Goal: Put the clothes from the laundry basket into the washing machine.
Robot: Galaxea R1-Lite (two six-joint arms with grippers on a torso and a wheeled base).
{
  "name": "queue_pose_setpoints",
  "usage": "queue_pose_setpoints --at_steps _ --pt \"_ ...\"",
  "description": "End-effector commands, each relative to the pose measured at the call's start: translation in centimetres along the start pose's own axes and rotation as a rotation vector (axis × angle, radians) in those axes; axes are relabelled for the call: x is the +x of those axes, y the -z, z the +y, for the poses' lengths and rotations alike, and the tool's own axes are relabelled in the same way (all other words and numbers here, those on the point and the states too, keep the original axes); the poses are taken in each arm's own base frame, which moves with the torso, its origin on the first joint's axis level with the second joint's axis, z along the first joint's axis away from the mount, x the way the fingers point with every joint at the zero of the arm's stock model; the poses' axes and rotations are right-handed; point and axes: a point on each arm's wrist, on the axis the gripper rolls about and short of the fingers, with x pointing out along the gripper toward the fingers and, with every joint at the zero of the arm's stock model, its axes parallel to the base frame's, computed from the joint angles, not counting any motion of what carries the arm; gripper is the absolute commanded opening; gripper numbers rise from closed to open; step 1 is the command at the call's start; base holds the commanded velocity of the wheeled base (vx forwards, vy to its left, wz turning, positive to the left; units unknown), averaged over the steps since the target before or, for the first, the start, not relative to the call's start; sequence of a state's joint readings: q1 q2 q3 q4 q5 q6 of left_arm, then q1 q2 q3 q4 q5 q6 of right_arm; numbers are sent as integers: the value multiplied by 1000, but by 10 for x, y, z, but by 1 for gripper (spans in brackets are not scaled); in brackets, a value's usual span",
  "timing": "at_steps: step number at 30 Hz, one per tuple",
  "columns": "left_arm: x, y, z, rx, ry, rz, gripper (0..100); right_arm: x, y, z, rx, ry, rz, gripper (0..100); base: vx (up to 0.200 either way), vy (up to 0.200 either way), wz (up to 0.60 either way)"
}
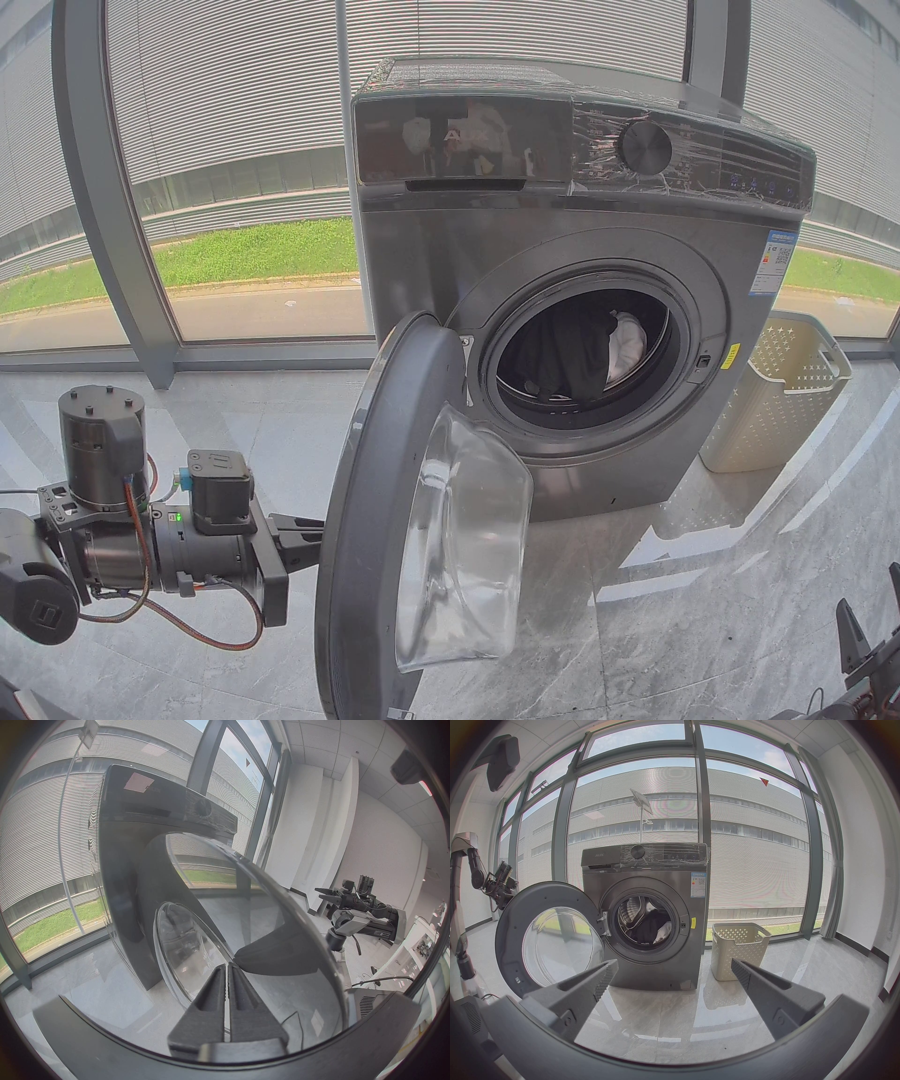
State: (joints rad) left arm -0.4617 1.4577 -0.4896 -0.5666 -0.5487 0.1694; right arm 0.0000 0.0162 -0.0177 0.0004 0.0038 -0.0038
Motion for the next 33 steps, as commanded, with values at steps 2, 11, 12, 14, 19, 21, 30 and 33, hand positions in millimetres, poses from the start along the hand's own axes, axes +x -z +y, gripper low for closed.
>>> queue_pose_setpoints --at_steps 2,11,12,14,19,21,30,33 --pt "23 -3 -2 4 55 23 0 0 5 0 -1 -1 6 100 0 0 0" --pt "53 -16 -7 34 106 19 0 0 5 0 -1 -2 6 100 0 0 0" --pt "58 -18 -7 38 102 18 0 0 5 0 -1 -1 6 100 0 0 0" --pt "69 -22 -8 46 95 15 0 0 5 0 -1 -2 6 100 0 0 0" --pt "94 -31 -18 4 113 -18 0 0 5 0 -1 -2 6 100 0 0 0" --pt "101 -31 -21 -8 120 -20 0 0 5 0 -1 -2 6 100 0 0 0" --pt "145 -48 -30 -26 105 -151 0 0 5 0 -1 -1 6 100 0 0 0" --pt "142 -48 -30 -56 92 -152 0 0 5 0 -1 -1 6 100 0 0 0"
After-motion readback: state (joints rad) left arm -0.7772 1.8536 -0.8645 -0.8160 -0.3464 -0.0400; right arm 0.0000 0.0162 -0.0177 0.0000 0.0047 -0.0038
